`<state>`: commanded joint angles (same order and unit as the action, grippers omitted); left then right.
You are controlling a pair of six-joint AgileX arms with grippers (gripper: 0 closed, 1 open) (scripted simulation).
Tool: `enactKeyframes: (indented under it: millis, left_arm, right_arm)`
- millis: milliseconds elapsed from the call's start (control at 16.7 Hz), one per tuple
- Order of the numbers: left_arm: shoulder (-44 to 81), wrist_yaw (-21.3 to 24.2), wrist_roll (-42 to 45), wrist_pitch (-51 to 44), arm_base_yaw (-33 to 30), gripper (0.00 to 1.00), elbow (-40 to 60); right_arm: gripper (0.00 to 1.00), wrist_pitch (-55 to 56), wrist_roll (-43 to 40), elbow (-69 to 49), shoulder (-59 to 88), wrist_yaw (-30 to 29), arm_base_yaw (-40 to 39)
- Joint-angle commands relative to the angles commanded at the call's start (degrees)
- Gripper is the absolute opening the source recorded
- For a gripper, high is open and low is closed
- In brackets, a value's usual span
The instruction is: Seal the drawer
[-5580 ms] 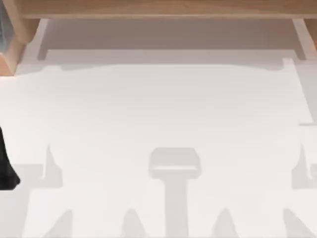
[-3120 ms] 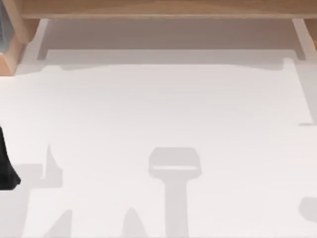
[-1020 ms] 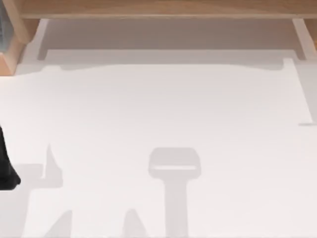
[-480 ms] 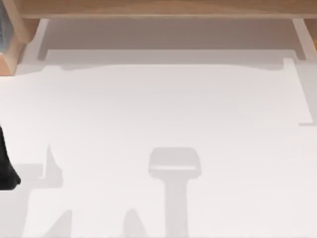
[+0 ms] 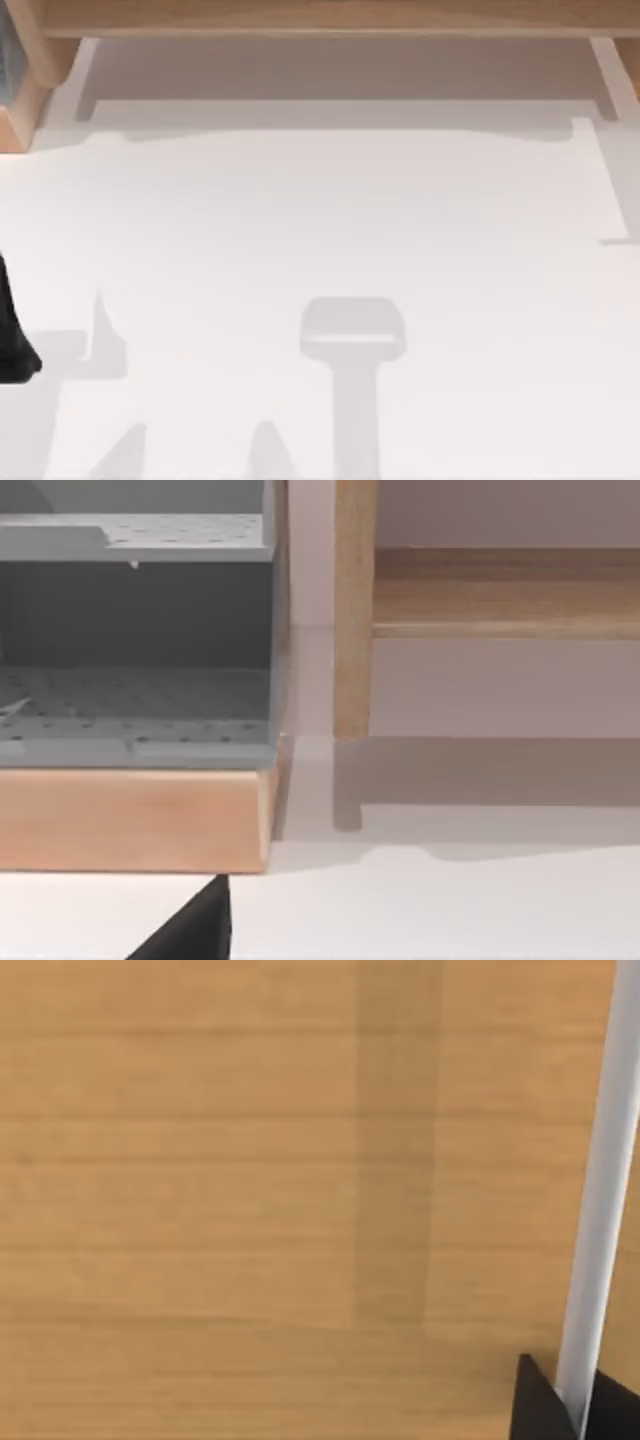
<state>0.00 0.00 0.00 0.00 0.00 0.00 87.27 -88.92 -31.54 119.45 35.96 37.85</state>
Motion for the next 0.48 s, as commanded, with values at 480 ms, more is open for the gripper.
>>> enactKeyframes:
  millis: [480]
  left_arm:
    - [0.0, 0.0, 0.0, 0.0, 0.0, 1.0, 0.0]
  right_arm:
    - [0.0, -6.1, 0.0, -10.4, 3.5, -5.2, -5.0]
